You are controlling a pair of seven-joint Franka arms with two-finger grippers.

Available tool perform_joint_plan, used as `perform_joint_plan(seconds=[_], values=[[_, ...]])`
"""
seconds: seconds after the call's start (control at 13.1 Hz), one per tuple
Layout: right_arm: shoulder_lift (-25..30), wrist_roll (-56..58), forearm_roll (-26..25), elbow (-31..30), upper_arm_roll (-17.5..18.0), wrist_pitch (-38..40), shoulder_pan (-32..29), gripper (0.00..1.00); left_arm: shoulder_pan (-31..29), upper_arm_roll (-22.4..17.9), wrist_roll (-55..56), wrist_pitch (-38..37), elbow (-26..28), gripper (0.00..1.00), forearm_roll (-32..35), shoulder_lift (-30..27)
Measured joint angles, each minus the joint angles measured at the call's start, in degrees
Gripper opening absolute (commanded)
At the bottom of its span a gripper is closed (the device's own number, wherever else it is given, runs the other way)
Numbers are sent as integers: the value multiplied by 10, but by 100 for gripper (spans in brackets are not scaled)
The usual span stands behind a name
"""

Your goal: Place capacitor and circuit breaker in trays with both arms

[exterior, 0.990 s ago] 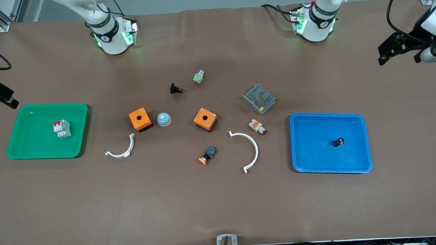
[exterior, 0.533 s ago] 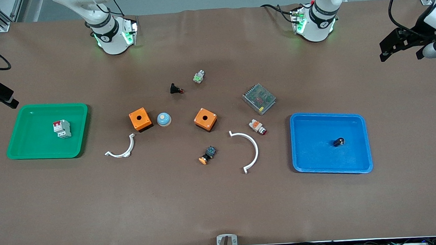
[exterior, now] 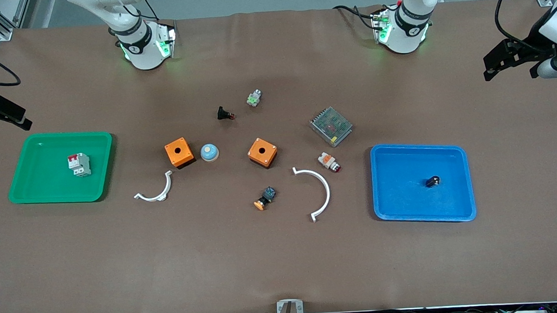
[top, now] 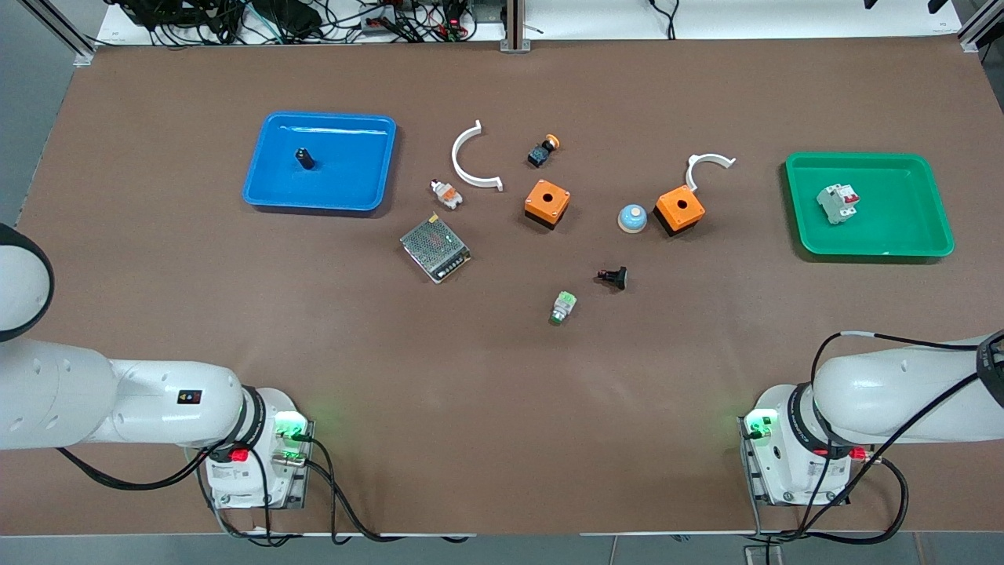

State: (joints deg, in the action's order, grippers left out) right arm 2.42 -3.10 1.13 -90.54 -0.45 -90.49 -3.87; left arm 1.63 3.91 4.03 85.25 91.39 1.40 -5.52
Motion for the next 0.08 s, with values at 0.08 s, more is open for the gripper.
perform_joint_plan(seconds=[0.08], values=[[0,0,0,0,0,0,0,100,0,0,0,0,0,100,0,0]])
